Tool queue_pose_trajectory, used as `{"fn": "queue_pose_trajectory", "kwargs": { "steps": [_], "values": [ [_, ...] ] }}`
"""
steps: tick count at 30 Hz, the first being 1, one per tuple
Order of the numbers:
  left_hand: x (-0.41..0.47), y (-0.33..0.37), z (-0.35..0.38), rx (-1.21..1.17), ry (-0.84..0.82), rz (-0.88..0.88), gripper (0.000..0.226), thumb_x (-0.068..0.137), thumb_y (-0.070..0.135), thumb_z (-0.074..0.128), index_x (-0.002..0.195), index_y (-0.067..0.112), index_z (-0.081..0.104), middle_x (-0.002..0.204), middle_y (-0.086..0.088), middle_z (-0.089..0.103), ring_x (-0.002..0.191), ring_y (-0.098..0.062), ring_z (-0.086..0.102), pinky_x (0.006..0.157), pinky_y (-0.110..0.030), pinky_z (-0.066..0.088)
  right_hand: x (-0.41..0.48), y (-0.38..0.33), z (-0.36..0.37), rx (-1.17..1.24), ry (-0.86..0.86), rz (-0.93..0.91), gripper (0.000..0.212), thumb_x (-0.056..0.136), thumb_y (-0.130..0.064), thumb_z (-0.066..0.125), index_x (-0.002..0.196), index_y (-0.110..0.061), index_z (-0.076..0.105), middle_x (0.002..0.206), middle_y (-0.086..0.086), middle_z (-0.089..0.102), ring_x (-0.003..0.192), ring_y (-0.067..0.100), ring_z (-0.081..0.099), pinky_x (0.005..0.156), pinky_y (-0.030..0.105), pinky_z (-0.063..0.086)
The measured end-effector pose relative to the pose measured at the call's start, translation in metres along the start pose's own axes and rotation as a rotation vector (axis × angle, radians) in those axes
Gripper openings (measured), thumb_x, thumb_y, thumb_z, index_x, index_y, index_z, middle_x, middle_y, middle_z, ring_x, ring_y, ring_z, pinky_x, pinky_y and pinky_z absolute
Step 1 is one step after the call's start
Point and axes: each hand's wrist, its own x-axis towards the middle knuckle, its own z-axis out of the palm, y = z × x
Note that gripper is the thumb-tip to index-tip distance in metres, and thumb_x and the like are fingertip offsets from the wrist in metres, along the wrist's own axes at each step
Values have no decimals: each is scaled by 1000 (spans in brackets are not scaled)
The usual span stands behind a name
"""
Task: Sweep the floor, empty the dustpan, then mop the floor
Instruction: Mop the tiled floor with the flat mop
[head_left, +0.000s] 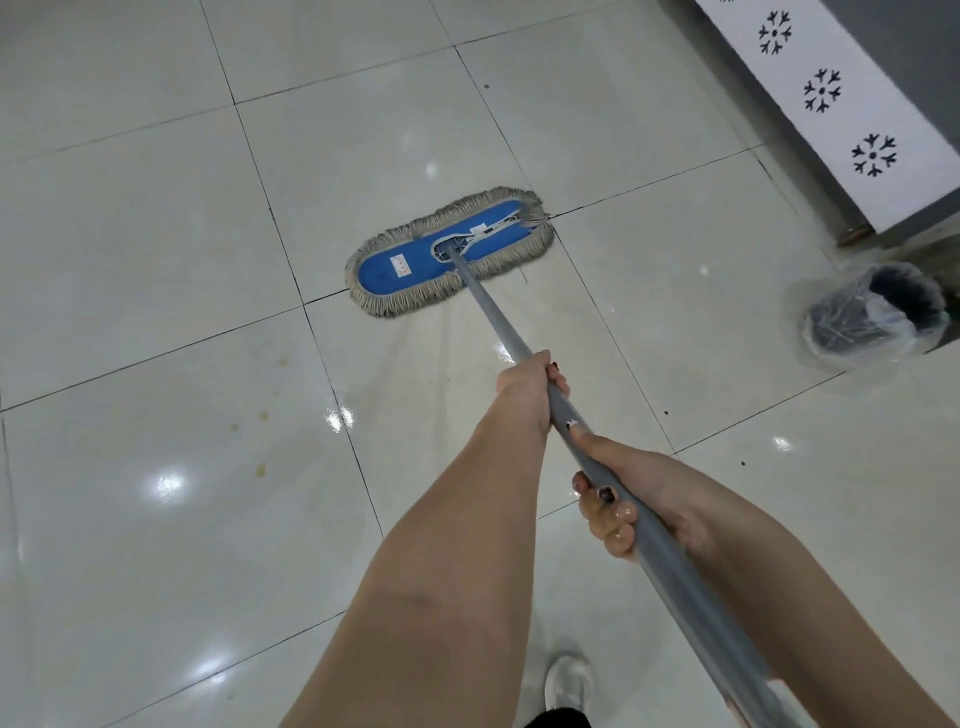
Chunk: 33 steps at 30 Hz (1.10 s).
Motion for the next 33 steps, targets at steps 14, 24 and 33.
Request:
{"fn": "queue_pose_trajectory", "kwargs": {
  "steps": [14, 24, 33],
  "values": [
    [-69, -141, -35, 10, 137, 57, 29, 92, 4, 50, 63, 4, 47, 24, 2, 39, 16, -9, 33, 29, -9, 31, -50, 132, -68, -219, -29, 41, 45, 86, -47, 61, 65, -12, 42, 42, -2, 41, 24, 6, 34, 29, 11, 31],
    [-129, -307, -64, -161, 200, 81, 35, 95, 7, 47, 61, 7, 40, 23, 2, 37, 16, -9, 33, 32, -11, 30, -87, 264, -161, -476, -131, 100, 50, 89, -52, 54, 60, -13, 40, 39, -3, 37, 23, 6, 34, 27, 12, 31],
    [-168, -373, -106, -330, 241, 109, 35, 95, 9, 46, 62, 10, 38, 26, 4, 37, 18, -9, 33, 30, -7, 29, -107, 320, -171, -608, -187, 191, 49, 88, -53, 55, 61, -15, 42, 40, -4, 38, 24, 6, 36, 28, 13, 33]
  ]
}}
